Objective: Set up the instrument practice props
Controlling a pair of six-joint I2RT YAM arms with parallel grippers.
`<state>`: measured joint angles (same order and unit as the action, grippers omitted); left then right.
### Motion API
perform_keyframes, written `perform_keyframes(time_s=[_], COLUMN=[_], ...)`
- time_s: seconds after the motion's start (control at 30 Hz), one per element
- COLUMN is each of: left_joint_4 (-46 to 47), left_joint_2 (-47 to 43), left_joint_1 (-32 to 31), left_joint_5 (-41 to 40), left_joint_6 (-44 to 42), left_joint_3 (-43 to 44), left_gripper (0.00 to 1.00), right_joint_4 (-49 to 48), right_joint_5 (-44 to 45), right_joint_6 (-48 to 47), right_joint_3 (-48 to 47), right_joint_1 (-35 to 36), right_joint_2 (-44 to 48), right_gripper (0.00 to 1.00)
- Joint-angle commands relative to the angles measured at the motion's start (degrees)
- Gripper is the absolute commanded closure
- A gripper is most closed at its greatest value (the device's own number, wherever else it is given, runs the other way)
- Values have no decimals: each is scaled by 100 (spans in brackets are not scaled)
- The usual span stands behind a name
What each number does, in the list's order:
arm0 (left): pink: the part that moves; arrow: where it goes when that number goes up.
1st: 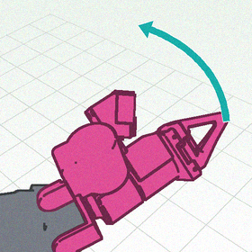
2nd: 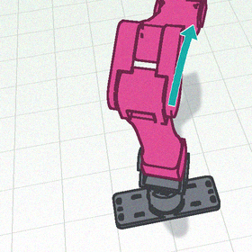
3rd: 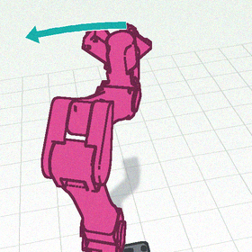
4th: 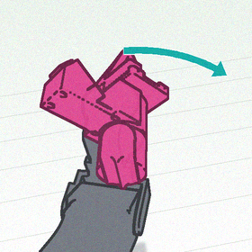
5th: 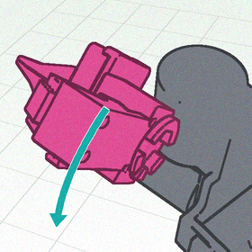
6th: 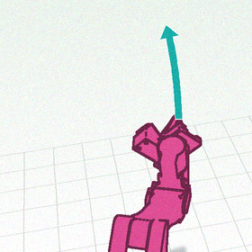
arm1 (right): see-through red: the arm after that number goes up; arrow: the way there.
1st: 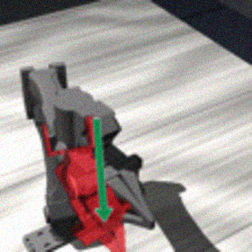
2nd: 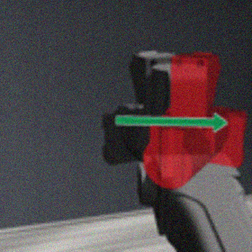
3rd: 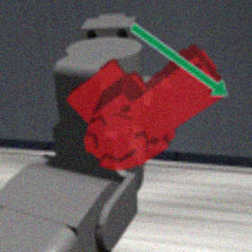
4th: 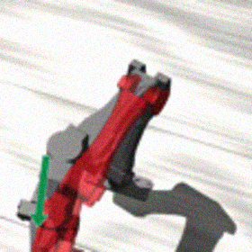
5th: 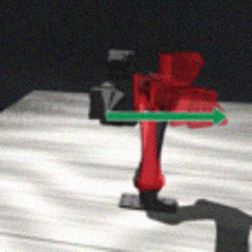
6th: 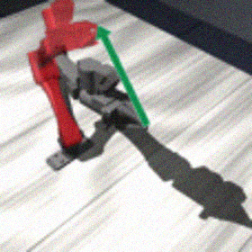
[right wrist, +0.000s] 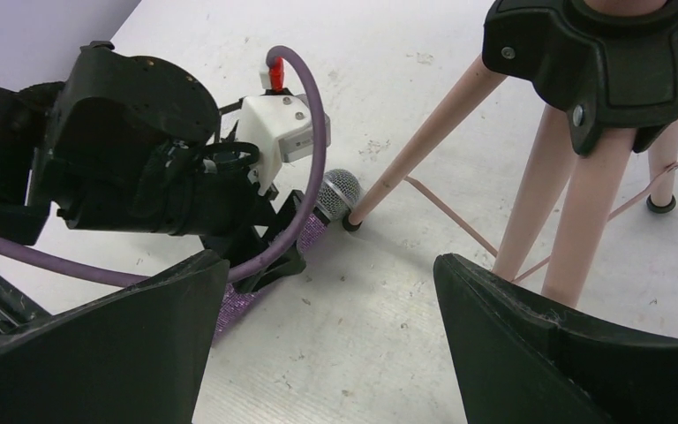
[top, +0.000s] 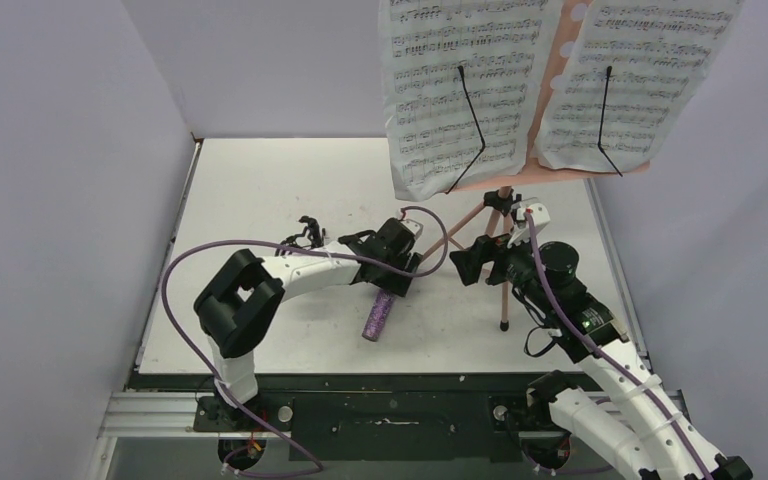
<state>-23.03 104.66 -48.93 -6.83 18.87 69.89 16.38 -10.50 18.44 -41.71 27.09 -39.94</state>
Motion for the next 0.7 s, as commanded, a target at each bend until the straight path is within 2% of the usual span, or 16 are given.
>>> perform_keyframes(time_s=[0.0,0.2,0.37,0.47,0.57,0.67], left_joint_4=[9,-114,-67,41,101,338], left_joint_2=[267,425,318,84,-210,-678], left_joint_1=[33,23,16,17,38,70], left_joint_5=[-122,-154,-18,2,-6,94], left_joint_6=[-116,-168,-173,-182,-145,-101], left_joint_3=[372,470,406,298,210,-9], left_gripper=[37,47,69,78,92,99], right_joint_4=[-210,-205,-206,-201,-184,-200], right_joint_5=[35,57,48,32,-6,-69], right_joint_6=[-100,-115,-71,-43,-16,14], right_joint_3=[-4,-56,-40,-21,-53,-74], right_joint_1=[20,16,16,19,20,22], right_joint_2=[-58,-93,-57,-18,-8,-20], right_gripper=[10,10,10,10,10,10])
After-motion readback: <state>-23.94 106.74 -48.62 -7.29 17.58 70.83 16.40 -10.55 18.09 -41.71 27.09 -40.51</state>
